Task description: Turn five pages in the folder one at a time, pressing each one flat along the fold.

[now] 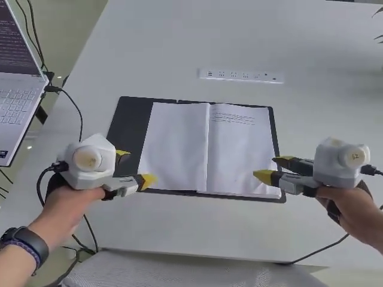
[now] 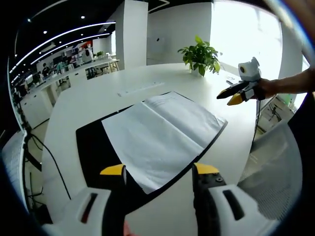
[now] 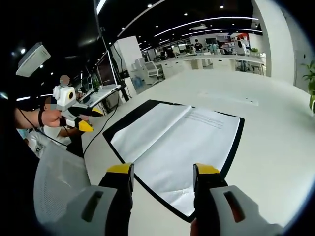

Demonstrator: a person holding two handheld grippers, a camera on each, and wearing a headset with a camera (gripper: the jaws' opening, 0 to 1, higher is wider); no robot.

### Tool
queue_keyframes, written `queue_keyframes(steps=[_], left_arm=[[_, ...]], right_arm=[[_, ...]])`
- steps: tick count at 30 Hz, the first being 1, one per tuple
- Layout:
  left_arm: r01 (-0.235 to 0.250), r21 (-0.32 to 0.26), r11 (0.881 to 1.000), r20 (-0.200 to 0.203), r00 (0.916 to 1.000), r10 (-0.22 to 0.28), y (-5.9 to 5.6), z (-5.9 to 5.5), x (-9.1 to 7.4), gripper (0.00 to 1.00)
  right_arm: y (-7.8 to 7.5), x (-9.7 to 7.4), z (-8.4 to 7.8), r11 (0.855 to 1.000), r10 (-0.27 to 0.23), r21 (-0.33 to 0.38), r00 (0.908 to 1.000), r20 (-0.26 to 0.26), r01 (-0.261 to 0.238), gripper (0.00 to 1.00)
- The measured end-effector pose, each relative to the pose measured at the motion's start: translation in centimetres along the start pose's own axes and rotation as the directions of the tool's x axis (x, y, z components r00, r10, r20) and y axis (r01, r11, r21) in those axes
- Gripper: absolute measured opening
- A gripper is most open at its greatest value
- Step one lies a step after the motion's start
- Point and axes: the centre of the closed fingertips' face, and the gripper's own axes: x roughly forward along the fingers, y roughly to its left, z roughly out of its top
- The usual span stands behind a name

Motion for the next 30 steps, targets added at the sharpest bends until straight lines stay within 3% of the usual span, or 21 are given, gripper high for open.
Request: queue_keyframes(steps=[10, 17, 30], left_arm=[[0.0, -0.036, 0.999, 0.032, 0.9995, 0.001, -0.2, 0.0, -1.9, 0.67], [-0.017, -0.065, 0.998, 0.05, 0.9985, 0.02, -0.2, -0.2, -3.0, 0.73], [-0.031, -0.087, 0.996, 0.06, 0.9975, 0.036, -0.2, 0.2, -3.4, 0.76]], right_arm=[[-0.5, -2.5, -0.9, 0.999, -0.045, -0.009, 0.999, 0.0, 0.045, 0.6], [0.6, -3.5, -1.3, 0.999, -0.051, 0.008, 0.9986, 0.016, 0.05, 0.71], [0.3, -4.5, -2.1, 0.997, -0.078, 0.028, 0.9968, 0.021, 0.077, 0.73]])
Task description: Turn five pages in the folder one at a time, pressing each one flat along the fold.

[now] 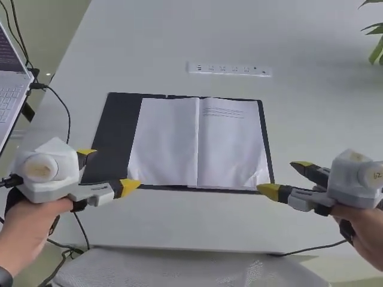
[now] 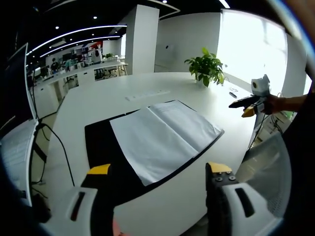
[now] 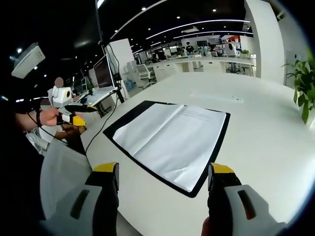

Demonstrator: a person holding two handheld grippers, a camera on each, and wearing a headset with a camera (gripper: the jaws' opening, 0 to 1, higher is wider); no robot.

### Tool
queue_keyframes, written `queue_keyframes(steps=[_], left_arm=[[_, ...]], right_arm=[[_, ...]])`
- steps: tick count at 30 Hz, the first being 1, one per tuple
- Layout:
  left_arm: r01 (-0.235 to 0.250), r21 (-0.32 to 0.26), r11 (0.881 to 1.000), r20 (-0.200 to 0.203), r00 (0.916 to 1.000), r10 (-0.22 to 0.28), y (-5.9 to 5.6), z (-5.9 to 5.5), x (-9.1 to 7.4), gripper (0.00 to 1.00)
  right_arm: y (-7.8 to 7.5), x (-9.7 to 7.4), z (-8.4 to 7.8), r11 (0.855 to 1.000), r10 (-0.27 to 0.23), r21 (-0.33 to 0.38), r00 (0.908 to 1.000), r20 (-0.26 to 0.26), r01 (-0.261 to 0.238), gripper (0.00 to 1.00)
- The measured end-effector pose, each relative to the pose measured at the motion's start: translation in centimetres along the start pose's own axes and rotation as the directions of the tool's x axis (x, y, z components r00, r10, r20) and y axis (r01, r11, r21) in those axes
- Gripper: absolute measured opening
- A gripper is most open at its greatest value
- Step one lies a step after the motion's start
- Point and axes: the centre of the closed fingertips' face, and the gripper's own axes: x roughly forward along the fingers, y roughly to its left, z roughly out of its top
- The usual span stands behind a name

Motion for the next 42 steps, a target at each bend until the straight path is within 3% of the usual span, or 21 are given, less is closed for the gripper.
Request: queue_keyframes(steps=[5, 13, 20, 31, 36, 42], left_arm=[[0.016, -0.002, 1.0, 0.001, 0.9999, -0.016, -1.0, 0.5, 0.7, 0.76], [0.057, 0.018, 0.998, 0.016, 0.9982, -0.058, -2.8, 2.3, 2.9, 0.74], [0.116, 0.047, 0.992, 0.018, 0.993, -0.117, -4.5, 3.4, 4.5, 0.74], [0.215, 0.123, 0.969, -0.015, 0.9765, -0.215, -7.6, 4.8, 7.6, 0.73], [0.267, 0.162, 0.95, -0.022, 0.9633, -0.267, -9.4, 5.8, 9.0, 0.73], [0.302, 0.192, 0.934, -0.034, 0.9528, -0.302, -10.6, 6.7, 10.6, 0.72]], right_arm=[[0.1, -0.1, -0.4, 1.0, -0.003, 0.009, 0.9999, -0.01, 0.003, 0.72], [0.4, -0.5, -0.6, 1.0, -0.012, 0.018, 0.9998, -0.015, 0.012, 0.73], [-0.2, -0.8, -0.7, 0.999, -0.027, 0.039, 0.9996, -0.008, 0.028, 0.72], [-0.4, -1.3, -1.3, 0.997, -0.049, 0.066, 0.9988, -0.002, 0.049, 0.72], [-0.5, -1.6, -1.4, 0.995, -0.059, 0.081, 0.9983, 0.004, 0.058, 0.72], [-0.4, -1.9, -1.2, 0.994, -0.066, 0.088, 0.9977, 0.013, 0.065, 0.72]])
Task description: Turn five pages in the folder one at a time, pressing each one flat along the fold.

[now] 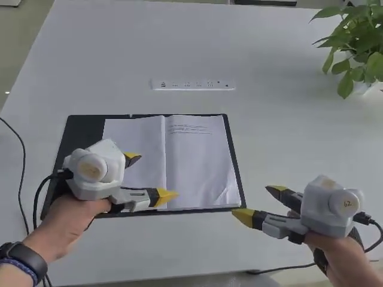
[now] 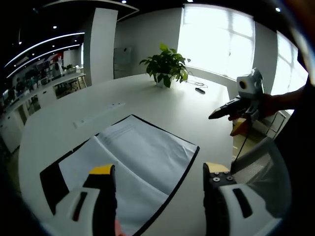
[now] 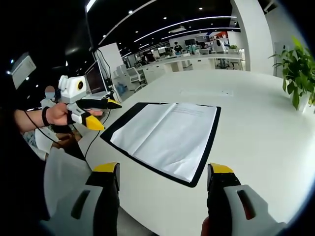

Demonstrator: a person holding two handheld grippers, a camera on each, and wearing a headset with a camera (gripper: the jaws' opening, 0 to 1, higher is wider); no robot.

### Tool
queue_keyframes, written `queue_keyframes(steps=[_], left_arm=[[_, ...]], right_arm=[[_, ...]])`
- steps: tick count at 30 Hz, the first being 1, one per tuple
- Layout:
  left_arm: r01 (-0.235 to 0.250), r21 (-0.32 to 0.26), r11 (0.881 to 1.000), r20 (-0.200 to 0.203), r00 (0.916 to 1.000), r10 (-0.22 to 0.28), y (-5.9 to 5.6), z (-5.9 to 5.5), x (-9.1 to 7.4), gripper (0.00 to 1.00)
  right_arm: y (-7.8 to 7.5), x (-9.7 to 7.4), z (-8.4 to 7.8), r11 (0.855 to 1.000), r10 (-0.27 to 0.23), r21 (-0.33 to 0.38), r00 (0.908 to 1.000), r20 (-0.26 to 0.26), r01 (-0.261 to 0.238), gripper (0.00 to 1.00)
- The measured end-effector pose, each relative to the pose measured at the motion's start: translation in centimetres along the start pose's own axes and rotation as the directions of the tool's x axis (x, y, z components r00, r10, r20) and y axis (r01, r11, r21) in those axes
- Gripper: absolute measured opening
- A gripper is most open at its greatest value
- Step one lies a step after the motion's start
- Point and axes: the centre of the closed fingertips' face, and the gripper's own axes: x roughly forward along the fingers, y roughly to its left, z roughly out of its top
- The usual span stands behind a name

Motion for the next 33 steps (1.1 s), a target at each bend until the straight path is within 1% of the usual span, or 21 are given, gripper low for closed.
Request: queue_keyframes(steps=[5, 9, 13, 16, 20, 24, 25, 28, 29, 32, 33], left_arm=[[0.035, 0.017, 0.999, 0.007, 0.9994, -0.035, -0.9, 0.9, 1.5, 0.72], [0.055, 0.037, 0.998, 0.0, 0.9985, -0.055, -1.8, 1.2, 3.0, 0.71], [0.078, 0.039, 0.996, 0.002, 0.997, -0.078, -2.7, 1.6, 4.5, 0.71], [0.099, 0.047, 0.994, -0.011, 0.9951, -0.099, -3.4, 1.4, 5.8, 0.7], [0.122, 0.049, 0.991, -0.036, 0.9921, -0.121, -4.3, 0.8, 7.7, 0.69], [0.138, 0.022, 0.99, -0.041, 0.9898, -0.137, -5.1, 0.4, 9.8, 0.67], [0.138, 0.02, 0.99, -0.041, 0.9897, -0.137, -5.3, 0.3, 10.3, 0.66], [0.128, -0.002, 0.992, -0.05, 0.9905, -0.128, -5.5, -0.5, 12.6, 0.65], [0.125, -0.007, 0.992, -0.05, 0.9909, -0.125, -5.6, -0.6, 13.0, 0.65], [0.12, -0.012, 0.993, -0.064, 0.9907, -0.12, -6.4, -1.1, 14.5, 0.63], [0.128, -0.022, 0.992, -0.069, 0.9892, -0.129, -6.6, -1.5, 15.1, 0.62]], right_arm=[[0.2, -0.2, 0.0, 1.0, -0.002, 0.005, 1.0, 0.006, 0.002, 0.71], [0.4, -0.7, -0.2, 1.0, -0.002, 0.001, 1.0, 0.007, 0.002, 0.71], [0.2, -1.1, -0.4, 1.0, -0.008, 0.012, 0.9999, 0.014, 0.008, 0.71], [0.0, -1.2, -0.9, 1.0, -0.011, 0.025, 0.9998, 0.014, 0.011, 0.71], [-0.4, -1.5, -1.5, 0.999, -0.018, 0.035, 0.9998, 0.008, 0.017, 0.71], [-0.5, -1.7, -1.6, 0.999, -0.016, 0.047, 0.9998, 0.013, 0.015, 0.71], [-0.5, -1.7, -1.7, 0.999, -0.015, 0.048, 0.9998, 0.013, 0.014, 0.71], [-0.6, -1.8, -1.7, 0.999, -0.011, 0.05, 0.9999, 0.012, 0.011, 0.7], [-0.7, -1.8, -1.7, 0.999, -0.011, 0.051, 0.9999, 0.011, 0.011, 0.7], [-0.7, -1.8, -1.7, 0.999, -0.009, 0.053, 0.9999, 0.012, 0.008, 0.7], [-0.7, -1.9, -1.7, 0.998, -0.008, 0.056, 0.9999, 0.012, 0.007, 0.7]])
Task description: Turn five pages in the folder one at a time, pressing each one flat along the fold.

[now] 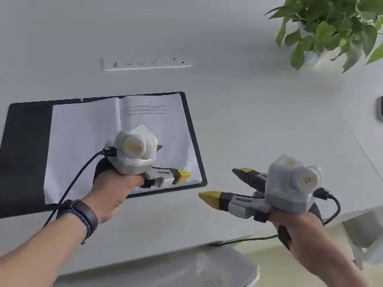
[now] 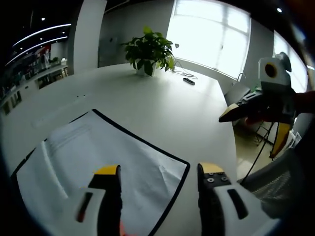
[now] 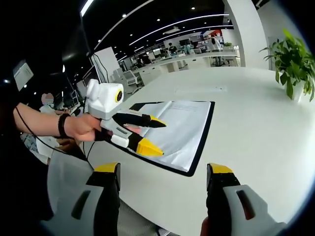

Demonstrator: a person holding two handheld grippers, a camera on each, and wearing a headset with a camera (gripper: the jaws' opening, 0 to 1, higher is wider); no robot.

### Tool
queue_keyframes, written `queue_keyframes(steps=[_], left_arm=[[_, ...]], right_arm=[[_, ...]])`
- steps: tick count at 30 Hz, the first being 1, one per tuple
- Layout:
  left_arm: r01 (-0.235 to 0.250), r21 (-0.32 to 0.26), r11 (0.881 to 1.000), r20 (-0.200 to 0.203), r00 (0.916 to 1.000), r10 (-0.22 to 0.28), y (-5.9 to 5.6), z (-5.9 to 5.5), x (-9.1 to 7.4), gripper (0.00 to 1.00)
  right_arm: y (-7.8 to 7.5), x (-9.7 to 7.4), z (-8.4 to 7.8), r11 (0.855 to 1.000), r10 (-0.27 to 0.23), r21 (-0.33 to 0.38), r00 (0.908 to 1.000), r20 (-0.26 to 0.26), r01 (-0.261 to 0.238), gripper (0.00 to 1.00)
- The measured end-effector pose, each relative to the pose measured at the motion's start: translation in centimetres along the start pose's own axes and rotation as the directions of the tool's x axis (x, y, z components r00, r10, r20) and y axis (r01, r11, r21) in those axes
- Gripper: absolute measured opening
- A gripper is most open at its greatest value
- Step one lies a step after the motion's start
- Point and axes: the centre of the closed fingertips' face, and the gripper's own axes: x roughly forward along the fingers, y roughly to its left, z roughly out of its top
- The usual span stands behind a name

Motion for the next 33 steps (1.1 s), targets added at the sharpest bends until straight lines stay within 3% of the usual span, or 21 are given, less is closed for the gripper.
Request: queue_keyframes(steps=[4, 11, 13, 16, 21, 33], left_arm=[[-0.007, -0.006, 1.0, -0.027, 0.9996, 0.007, 0.0, -1.0, 1.7, 0.61], [-0.041, -0.012, 0.999, -0.055, 0.9977, 0.041, 0.1, -1.8, 3.2, 0.6], [-0.064, -0.006, 0.998, -0.084, 0.9945, 0.063, 0.5, -2.6, 3.6, 0.59], [-0.083, 0.004, 0.997, -0.067, 0.9943, 0.083, 0.8, -2.3, 4.0, 0.57], [-0.125, 0.105, 0.987, -0.071, 0.9887, 0.132, 1.0, -2.6, 4.0, 0.53], [-0.119, 0.082, 0.99, -0.068, 0.9899, 0.125, 1.3, -2.4, 3.8, 0.48]], right_arm=[[-0.1, -0.1, -0.1, 1.0, 0.003, 0.01, 1.0, 0.0, -0.003, 0.7], [-0.5, -0.2, -0.2, 1.0, 0.011, 0.026, 0.9999, 0.004, -0.011, 0.7], [-0.7, -0.2, -0.3, 0.999, 0.012, 0.03, 0.9999, 0.001, -0.012, 0.69], [-1.0, -0.1, -0.4, 1.0, 0.012, 0.027, 0.9999, -0.006, -0.012, 0.68], [-1.2, 0.0, -0.3, 0.999, 0.015, 0.038, 0.9999, 0.001, -0.015, 0.68], [-1.8, 1.2, 0.1, 0.998, 0.027, 0.064, 0.9996, 0.005, -0.027, 0.65]])
